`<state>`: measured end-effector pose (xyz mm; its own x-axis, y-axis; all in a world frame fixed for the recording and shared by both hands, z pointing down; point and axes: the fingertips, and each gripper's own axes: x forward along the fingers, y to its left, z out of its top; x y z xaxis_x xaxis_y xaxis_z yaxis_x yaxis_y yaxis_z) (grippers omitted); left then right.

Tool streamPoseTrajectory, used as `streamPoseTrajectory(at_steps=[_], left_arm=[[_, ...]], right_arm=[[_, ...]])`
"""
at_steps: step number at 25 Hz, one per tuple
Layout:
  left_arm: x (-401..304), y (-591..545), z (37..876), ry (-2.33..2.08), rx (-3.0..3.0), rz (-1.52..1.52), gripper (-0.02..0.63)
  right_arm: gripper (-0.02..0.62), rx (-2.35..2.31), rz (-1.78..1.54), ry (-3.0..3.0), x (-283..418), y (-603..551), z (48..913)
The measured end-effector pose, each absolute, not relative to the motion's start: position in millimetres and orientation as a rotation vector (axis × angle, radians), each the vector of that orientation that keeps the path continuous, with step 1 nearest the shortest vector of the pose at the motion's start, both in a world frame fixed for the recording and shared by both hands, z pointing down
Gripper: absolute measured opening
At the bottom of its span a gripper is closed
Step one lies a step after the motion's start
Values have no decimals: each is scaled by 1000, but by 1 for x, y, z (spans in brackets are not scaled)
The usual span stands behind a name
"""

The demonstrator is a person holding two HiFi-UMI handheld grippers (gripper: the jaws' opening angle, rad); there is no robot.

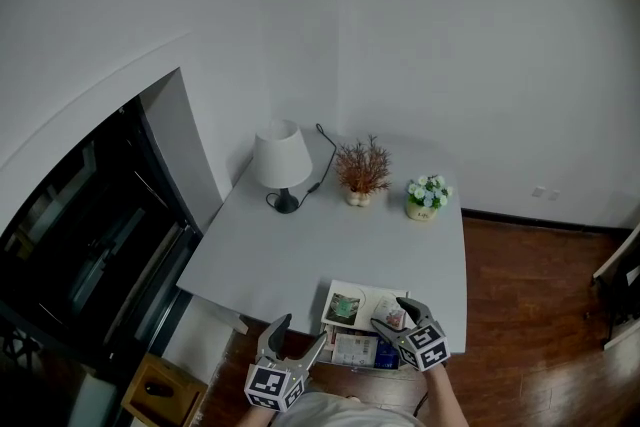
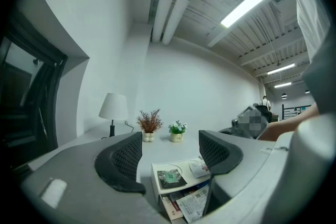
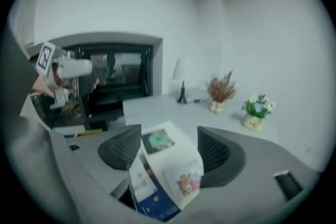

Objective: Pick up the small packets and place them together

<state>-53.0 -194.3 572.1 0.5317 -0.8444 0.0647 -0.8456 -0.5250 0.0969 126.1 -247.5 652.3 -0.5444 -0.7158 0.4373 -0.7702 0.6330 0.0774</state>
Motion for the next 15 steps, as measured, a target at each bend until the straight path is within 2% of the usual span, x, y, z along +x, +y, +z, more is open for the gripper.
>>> streamPoseTrajectory(at_steps=[3, 6, 7, 9, 10, 15], left_arm=[[-51, -197, 569, -1465, 2651, 1, 322], [-43, -201, 563, -1448, 2674, -9, 322], [-39, -202, 560, -1438, 2689, -8, 322], [-32, -204, 556, -1422, 2712, -10, 322], [-29, -205, 555, -1416, 2719, -16, 322], [-22, -207, 555, -1400, 2731, -14, 322]], right_arm=[[345, 1468, 18, -2591, 148, -239, 582], [337, 1625, -43, -2646, 168, -224, 551], [299, 1649, -53, -2666, 172, -219, 546], [287, 1703, -74, -2683, 178, -211, 540], [246, 1730, -79, -2669, 182, -208, 540], [238, 1684, -91, -2641, 176, -200, 549]])
